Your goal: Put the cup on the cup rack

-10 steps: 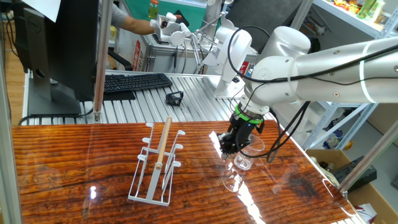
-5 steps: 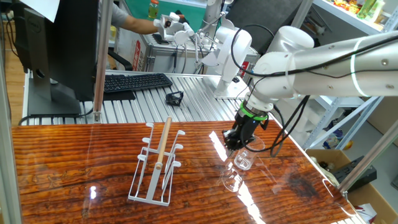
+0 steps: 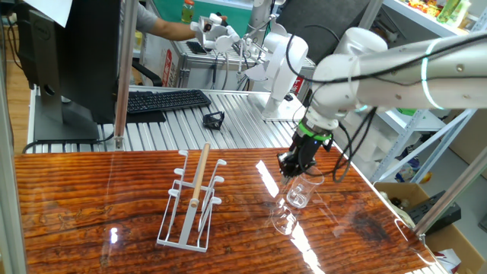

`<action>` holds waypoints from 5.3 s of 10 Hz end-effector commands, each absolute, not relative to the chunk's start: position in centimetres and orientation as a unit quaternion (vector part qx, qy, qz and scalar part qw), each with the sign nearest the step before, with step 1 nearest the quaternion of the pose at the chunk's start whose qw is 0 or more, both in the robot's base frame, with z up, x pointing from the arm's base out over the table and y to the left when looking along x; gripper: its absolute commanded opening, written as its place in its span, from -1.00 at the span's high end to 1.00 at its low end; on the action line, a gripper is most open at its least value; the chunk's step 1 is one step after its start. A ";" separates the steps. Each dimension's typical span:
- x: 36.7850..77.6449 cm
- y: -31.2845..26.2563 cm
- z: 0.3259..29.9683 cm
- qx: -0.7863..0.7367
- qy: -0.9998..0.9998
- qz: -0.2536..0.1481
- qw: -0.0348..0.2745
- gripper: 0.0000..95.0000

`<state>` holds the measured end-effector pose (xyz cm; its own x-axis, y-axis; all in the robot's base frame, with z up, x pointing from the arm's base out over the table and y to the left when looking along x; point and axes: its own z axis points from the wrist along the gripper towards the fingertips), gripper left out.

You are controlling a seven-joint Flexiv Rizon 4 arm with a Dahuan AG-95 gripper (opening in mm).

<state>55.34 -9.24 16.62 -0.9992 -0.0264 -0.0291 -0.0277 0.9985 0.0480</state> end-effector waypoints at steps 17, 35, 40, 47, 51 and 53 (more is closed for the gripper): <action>58.9 -17.6 13.3 -0.038 0.998 0.033 0.024 1.00; 59.3 -16.9 13.2 0.022 0.997 0.068 0.011 1.00; 59.6 -16.5 14.0 0.021 0.997 0.067 0.008 1.00; 59.5 -16.9 14.2 -0.018 0.999 0.009 0.026 1.00; 59.4 -16.9 14.2 -0.015 1.000 0.004 0.026 0.20; 59.4 -17.0 14.2 -0.014 1.000 0.003 0.026 0.20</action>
<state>59.47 -16.93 14.15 -0.9983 -0.0293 -0.0498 -0.0297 0.9995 0.0068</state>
